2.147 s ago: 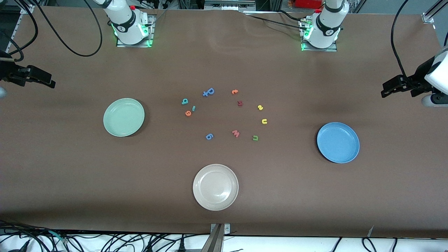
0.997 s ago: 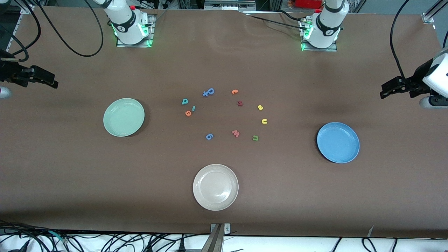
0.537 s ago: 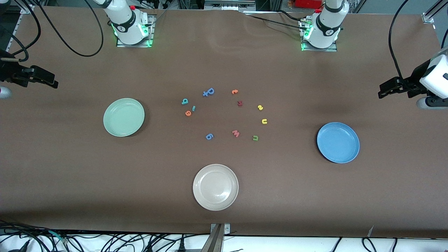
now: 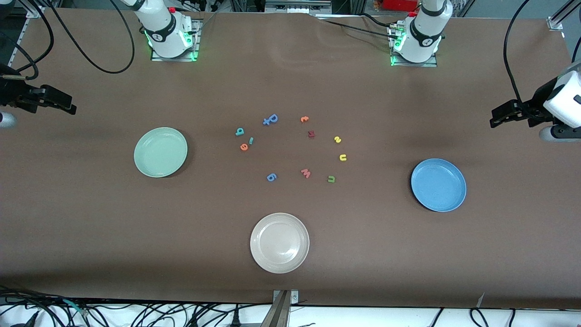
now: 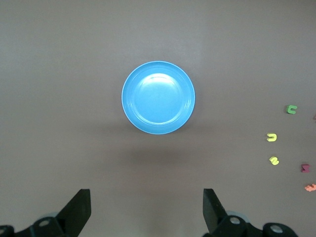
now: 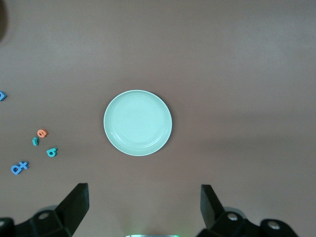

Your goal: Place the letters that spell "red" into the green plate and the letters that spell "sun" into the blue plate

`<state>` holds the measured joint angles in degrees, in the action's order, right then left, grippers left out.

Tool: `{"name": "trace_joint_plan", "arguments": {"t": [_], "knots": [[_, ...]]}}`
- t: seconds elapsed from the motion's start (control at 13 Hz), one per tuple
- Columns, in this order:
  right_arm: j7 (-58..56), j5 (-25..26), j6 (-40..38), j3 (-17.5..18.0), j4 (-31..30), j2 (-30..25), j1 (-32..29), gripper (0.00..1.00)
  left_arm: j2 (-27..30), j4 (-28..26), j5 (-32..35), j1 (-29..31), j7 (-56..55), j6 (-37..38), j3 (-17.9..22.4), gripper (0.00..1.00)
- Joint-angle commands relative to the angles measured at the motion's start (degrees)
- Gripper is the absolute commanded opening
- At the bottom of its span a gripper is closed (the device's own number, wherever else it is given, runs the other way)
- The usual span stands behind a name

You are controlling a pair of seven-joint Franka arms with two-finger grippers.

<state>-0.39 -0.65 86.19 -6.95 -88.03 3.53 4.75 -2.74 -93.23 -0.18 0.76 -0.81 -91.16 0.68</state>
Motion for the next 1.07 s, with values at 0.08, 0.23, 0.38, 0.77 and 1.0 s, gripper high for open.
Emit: {"name": "trace_joint_plan", "arguments": {"t": [0.08, 0.23, 0.38, 0.77, 1.0], "knots": [[-0.7, 0.6, -0.7, 0.2, 0.4, -0.3, 0.2, 1.0, -0.4, 1.6, -1.4, 0.5, 1.3, 1.0, -0.1, 1.0], [-0.7, 0.6, -0.7, 0.2, 0.5, -0.2, 0.2, 1.0, -0.4, 1.5, -1.4, 0.2, 1.3, 1.0, -0.2, 1.0], [-0.7, 0.6, -0.9, 0.1, 0.4, -0.3, 0.2, 1.0, -0.4, 1.6, -1.4, 0.1, 1.3, 1.0, -0.2, 1.0], [-0.7, 0.5, -1.0, -0.2, 0.4, -0.2, 0.1, 1.0, -0.4, 1.8, -1.4, 0.9, 1.3, 1.0, -0.1, 1.0], [-0.6, 0.6, -3.0, -0.2, 0.4, -0.2, 0.0, 1.0, -0.4, 1.7, -1.4, 0.9, 1.3, 1.0, -0.1, 1.0]]}}
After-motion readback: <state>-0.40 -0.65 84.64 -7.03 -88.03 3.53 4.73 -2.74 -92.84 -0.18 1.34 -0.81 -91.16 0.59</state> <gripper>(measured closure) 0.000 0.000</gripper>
